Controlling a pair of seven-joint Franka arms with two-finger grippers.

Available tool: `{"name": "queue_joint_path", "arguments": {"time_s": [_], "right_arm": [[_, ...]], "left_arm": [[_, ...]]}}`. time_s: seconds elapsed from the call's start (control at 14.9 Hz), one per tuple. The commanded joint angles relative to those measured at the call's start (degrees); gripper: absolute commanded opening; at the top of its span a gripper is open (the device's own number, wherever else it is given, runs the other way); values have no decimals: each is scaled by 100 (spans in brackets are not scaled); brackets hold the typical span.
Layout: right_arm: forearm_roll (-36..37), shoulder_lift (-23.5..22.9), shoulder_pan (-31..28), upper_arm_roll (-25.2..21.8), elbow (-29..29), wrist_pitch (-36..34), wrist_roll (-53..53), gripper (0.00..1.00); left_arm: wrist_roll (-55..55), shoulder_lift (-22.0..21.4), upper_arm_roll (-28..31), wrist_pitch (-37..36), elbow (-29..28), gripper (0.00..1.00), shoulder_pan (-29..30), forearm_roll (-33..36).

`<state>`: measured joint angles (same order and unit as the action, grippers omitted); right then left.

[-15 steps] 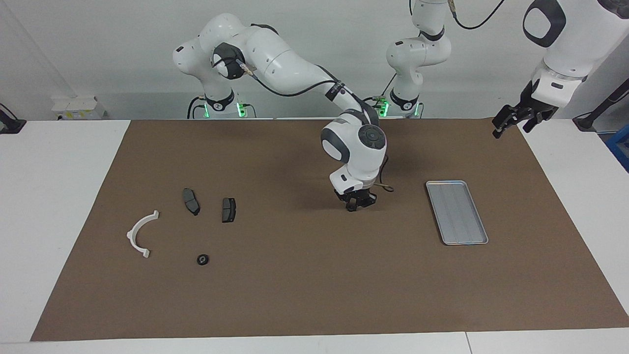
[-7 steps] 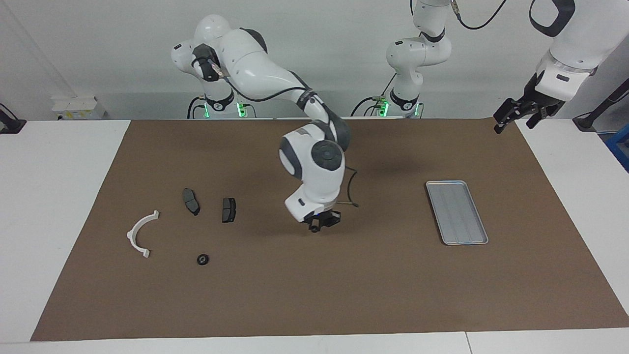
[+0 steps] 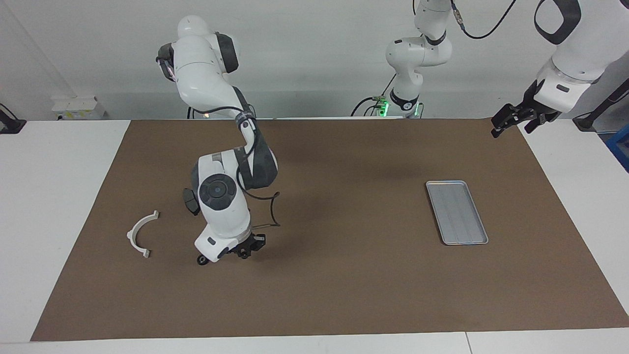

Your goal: Place bearing gear from tray to pile

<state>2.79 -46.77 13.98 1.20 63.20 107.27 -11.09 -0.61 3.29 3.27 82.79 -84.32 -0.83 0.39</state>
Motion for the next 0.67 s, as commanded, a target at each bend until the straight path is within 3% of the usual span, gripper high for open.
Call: {"name": "queue_joint_path", "arguments": {"time_s": [0.0,0.33,0.6], "right_arm": [[151,168,-114,56,744,600,19,0],[248,265,-273,64,1018,839,388,0],[187,300,-282,73,1106,892,362,0]], "left_arm": [[8,-21,489,-10,-135,100,-461,-48],[52,-215,447,553,-681,100,-462,-48],[52,-162,421,511,-638,100,-392,-48]]}}
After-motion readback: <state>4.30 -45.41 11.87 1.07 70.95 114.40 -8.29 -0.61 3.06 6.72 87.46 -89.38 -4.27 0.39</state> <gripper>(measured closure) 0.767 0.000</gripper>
